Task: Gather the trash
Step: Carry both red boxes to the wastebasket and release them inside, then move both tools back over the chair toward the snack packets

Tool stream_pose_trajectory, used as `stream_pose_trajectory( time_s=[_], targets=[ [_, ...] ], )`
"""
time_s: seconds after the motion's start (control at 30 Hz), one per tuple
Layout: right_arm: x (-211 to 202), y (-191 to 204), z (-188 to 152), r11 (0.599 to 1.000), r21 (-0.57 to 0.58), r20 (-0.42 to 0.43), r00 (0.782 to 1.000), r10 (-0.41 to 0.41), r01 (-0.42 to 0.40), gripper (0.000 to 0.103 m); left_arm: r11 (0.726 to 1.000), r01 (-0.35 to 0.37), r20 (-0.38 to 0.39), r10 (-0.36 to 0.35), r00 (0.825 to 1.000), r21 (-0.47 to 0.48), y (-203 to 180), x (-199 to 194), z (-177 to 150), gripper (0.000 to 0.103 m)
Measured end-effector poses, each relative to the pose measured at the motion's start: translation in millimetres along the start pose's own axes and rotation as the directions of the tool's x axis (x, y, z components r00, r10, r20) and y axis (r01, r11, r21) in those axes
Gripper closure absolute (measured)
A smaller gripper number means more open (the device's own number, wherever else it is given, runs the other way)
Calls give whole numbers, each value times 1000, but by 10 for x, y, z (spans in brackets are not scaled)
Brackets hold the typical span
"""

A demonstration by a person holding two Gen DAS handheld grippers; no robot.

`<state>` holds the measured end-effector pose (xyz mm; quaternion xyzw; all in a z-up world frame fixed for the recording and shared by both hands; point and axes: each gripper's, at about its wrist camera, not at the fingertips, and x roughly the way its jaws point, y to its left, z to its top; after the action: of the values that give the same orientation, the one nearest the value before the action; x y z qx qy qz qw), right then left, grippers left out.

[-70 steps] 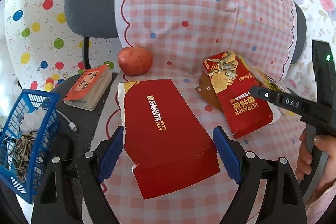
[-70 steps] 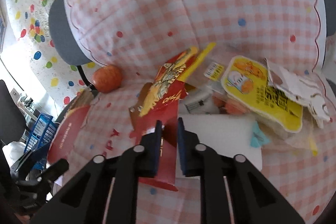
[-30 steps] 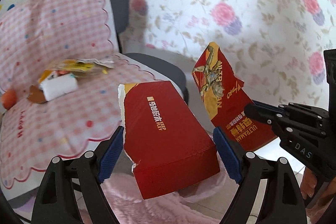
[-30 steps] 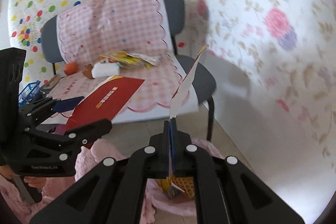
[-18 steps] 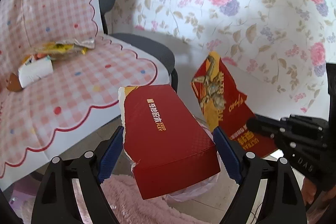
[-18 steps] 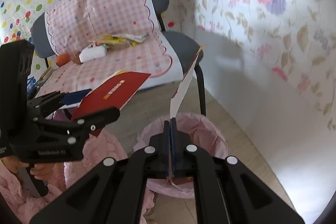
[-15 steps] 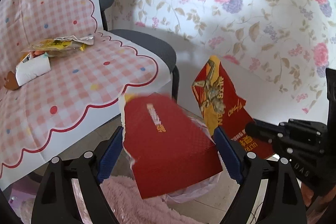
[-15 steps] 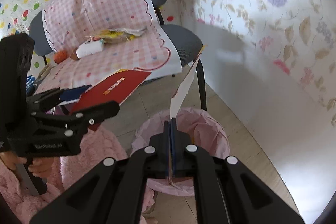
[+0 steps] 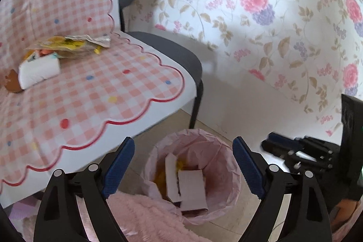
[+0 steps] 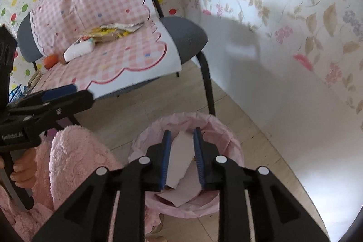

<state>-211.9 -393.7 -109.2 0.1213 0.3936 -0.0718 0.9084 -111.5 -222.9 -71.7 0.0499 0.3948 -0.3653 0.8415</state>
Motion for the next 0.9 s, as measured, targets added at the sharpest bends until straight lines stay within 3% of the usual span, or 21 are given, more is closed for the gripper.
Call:
stream_pose_trajectory(
  time_s=[0.1, 0.23, 0.37, 0.5, 0.57, 0.67, 0.9],
  targets=[
    [-140, -29, 108, 1000, 15, 46, 999, -9, 9, 81, 998, -55, 23, 54, 998, 7, 65, -140, 9, 16],
    [-315, 23, 233, 1000, 4, 96, 995, -4, 4, 74, 997, -77, 40, 78, 996, -19, 178, -305, 6, 16],
    [-477, 125, 348, 999, 6, 145, 989, 33, -34, 73, 994, -105, 64, 107, 992, -31, 290, -498, 0, 16],
    [-635, 230, 484, 997, 9, 225, 972, 68, -72, 60, 987, -147, 87, 153, 984, -66, 471, -697, 10, 16],
    [-632, 324, 576, 997, -17, 222, 972, 82, -81, 59, 982, -165, 103, 174, 979, -87, 560, -792, 11, 16],
    [-589, 480, 681, 994, -60, 208, 973, 97, -86, 59, 970, -205, 113, 220, 969, -131, 743, -925, 35, 16],
    [-314, 851, 1018, 983, -128, 171, 974, 151, -130, 59, 916, -350, 88, 372, 924, -196, 1221, -1140, 106, 16]
  ],
)
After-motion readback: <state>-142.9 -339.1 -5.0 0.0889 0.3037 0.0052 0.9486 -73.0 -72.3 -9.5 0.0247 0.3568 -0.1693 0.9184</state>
